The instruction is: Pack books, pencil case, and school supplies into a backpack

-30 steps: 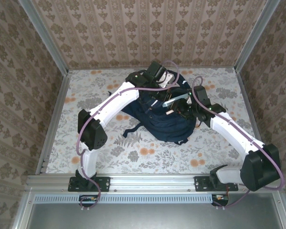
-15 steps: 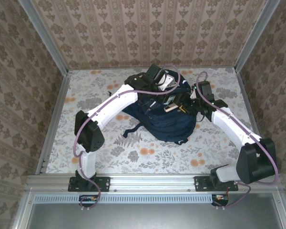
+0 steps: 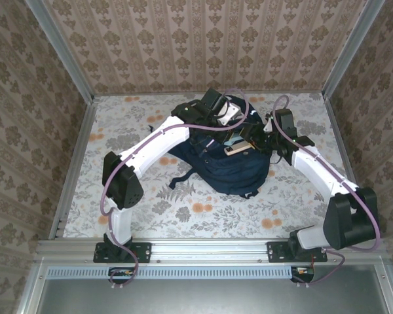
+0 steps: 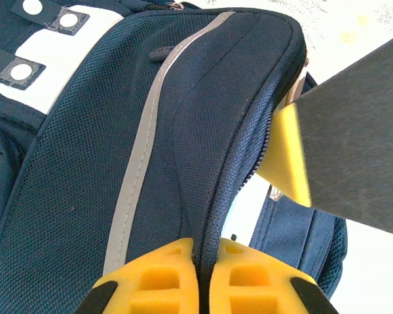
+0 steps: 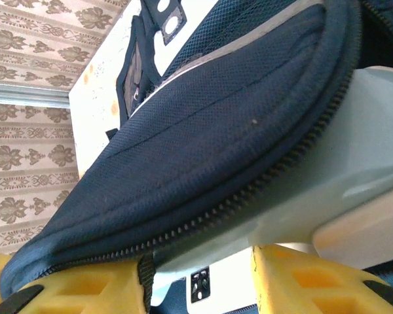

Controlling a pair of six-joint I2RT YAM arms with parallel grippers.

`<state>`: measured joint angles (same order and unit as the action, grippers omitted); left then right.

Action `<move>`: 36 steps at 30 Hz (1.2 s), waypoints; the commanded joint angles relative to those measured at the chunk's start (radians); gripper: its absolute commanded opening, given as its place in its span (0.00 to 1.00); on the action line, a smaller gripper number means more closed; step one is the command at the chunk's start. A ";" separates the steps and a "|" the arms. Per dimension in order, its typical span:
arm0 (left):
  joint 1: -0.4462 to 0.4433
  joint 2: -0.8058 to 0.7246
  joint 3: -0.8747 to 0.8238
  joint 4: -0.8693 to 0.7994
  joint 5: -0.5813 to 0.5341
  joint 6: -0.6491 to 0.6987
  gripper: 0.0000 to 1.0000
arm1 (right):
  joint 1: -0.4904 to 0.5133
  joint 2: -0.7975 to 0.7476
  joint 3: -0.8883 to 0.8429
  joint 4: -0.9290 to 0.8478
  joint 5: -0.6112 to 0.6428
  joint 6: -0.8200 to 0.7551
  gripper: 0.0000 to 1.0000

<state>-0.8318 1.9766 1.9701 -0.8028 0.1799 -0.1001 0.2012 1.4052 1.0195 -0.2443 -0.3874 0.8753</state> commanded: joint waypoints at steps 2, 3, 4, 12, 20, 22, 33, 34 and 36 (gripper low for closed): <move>-0.016 -0.063 0.005 0.060 0.034 0.049 0.00 | 0.019 0.072 0.042 0.046 -0.039 0.010 0.42; -0.017 -0.066 0.003 0.061 0.037 0.047 0.00 | 0.020 0.094 0.054 0.055 -0.038 0.011 0.41; -0.018 -0.069 0.000 0.063 0.041 0.046 0.00 | 0.021 0.117 0.068 0.066 -0.039 0.012 0.38; -0.016 -0.093 -0.032 0.088 0.042 0.033 0.00 | 0.029 0.249 0.155 0.212 -0.166 0.004 0.27; -0.009 -0.082 -0.039 0.104 0.038 0.007 0.00 | -0.005 0.035 0.071 0.045 -0.086 -0.108 0.40; -0.005 -0.084 -0.045 0.104 0.038 0.004 0.00 | -0.026 -0.007 0.035 -0.013 -0.065 -0.128 0.41; -0.003 -0.105 -0.048 0.087 0.040 0.017 0.00 | -0.013 0.023 -0.019 0.078 -0.150 -0.055 0.29; -0.003 -0.107 -0.048 0.085 0.046 0.017 0.00 | -0.009 0.037 -0.018 0.115 -0.173 -0.045 0.29; -0.003 -0.112 -0.047 0.083 0.061 0.011 0.00 | 0.001 0.067 -0.008 0.170 -0.203 -0.024 0.29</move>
<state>-0.8192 1.9549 1.9171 -0.7547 0.1577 -0.0898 0.1890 1.4364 1.0035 -0.1707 -0.5175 0.8131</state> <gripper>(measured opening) 0.071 0.287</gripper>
